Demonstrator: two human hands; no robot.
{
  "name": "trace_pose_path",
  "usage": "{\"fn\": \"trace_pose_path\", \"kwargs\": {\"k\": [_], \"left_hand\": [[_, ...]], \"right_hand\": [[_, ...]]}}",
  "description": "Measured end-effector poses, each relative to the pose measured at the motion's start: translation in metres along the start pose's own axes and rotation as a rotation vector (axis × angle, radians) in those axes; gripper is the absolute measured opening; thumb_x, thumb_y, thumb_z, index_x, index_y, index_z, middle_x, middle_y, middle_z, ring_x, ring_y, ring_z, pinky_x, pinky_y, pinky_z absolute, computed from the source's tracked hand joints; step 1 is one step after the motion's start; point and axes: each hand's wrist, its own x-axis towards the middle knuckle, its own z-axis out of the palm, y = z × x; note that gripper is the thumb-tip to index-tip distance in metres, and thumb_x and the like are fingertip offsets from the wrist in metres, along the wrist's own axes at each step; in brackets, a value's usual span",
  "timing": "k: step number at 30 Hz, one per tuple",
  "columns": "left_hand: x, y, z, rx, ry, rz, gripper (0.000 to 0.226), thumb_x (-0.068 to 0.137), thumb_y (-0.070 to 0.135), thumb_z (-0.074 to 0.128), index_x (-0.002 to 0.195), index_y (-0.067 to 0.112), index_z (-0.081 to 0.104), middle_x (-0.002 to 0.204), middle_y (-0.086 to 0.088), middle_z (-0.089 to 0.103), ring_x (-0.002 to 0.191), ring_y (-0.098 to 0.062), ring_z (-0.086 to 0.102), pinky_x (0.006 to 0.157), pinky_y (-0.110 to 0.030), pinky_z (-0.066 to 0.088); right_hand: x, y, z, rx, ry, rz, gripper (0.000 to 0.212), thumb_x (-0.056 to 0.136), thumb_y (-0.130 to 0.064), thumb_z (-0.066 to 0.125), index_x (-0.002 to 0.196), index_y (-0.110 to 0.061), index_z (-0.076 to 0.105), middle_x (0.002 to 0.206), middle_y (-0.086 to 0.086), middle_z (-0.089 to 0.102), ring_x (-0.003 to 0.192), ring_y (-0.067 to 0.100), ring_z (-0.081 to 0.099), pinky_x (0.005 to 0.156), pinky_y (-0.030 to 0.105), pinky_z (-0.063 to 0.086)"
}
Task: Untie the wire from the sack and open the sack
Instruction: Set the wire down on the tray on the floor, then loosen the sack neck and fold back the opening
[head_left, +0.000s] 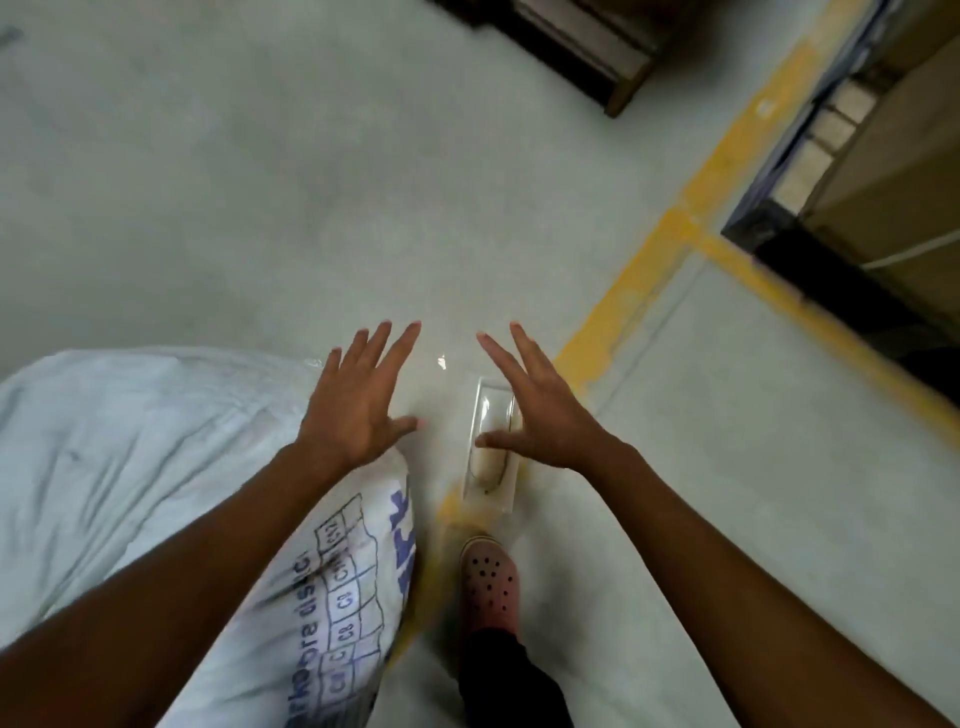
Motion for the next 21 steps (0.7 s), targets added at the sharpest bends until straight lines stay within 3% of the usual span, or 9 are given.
{"fn": "trace_pose_path", "kwargs": {"k": [4,9,12,15,19,21], "left_hand": [[-0.069,-0.031,-0.102,-0.036,0.113,-0.035,0.119,0.082,0.065,0.077,0.168,0.037,-0.001,0.178,-0.009,0.01,0.164,-0.036,0.012,0.129,-0.058,0.014],[-0.176,-0.089,-0.166,-0.116,0.209,-0.136,0.122,0.077,0.073,0.074,0.167,0.041,-0.002,0.178,-0.007,0.01,0.164,-0.034,0.008,0.13,-0.059,0.011],[-0.244,-0.13,-0.169,-0.159,0.253,-0.227,0.124,0.074,0.078,0.072,0.167,0.04,0.0,0.178,-0.005,0.011,0.164,-0.032,0.009,0.131,-0.059,0.01],[-0.313,-0.171,-0.155,-0.223,0.303,-0.292,0.127,0.065,0.096,0.057,0.167,0.041,0.004,0.178,-0.001,0.015,0.164,-0.029,0.012,0.129,-0.063,0.015],[-0.396,-0.21,-0.127,-0.319,0.325,-0.416,0.131,0.067,0.086,0.069,0.169,0.032,0.008,0.177,0.0,0.015,0.164,-0.027,0.012,0.131,-0.056,0.012],[-0.431,-0.226,-0.106,-0.387,0.331,-0.463,0.137,0.062,0.091,0.069,0.169,0.032,0.007,0.178,0.003,0.014,0.165,-0.023,0.01,0.131,-0.054,0.012]], "right_hand": [[0.0,-0.108,-0.05,-0.036,-0.021,-0.155,0.131,0.069,-0.068,0.086,0.164,-0.047,-0.001,0.177,0.007,-0.011,0.163,0.037,-0.001,0.127,0.062,0.023],[-0.012,-0.234,-0.042,-0.068,-0.112,-0.29,0.135,0.068,-0.064,0.09,0.163,-0.05,-0.005,0.177,-0.002,-0.015,0.164,0.03,-0.006,0.127,0.051,0.018],[-0.02,-0.293,-0.007,-0.114,-0.193,-0.389,0.135,0.069,-0.067,0.088,0.164,-0.047,-0.006,0.177,-0.002,-0.015,0.164,0.029,-0.006,0.128,0.05,0.016],[-0.029,-0.338,0.038,-0.158,-0.28,-0.464,0.138,0.067,-0.069,0.088,0.165,-0.045,-0.007,0.177,0.002,-0.013,0.164,0.029,-0.007,0.131,0.052,0.015],[-0.043,-0.385,0.097,-0.231,-0.398,-0.521,0.143,0.064,-0.07,0.089,0.165,-0.043,-0.008,0.177,0.008,-0.012,0.164,0.032,-0.007,0.131,0.055,0.014],[-0.053,-0.401,0.125,-0.254,-0.455,-0.545,0.143,0.063,-0.072,0.088,0.165,-0.043,-0.008,0.177,0.008,-0.011,0.164,0.032,-0.007,0.13,0.056,0.015]]}}
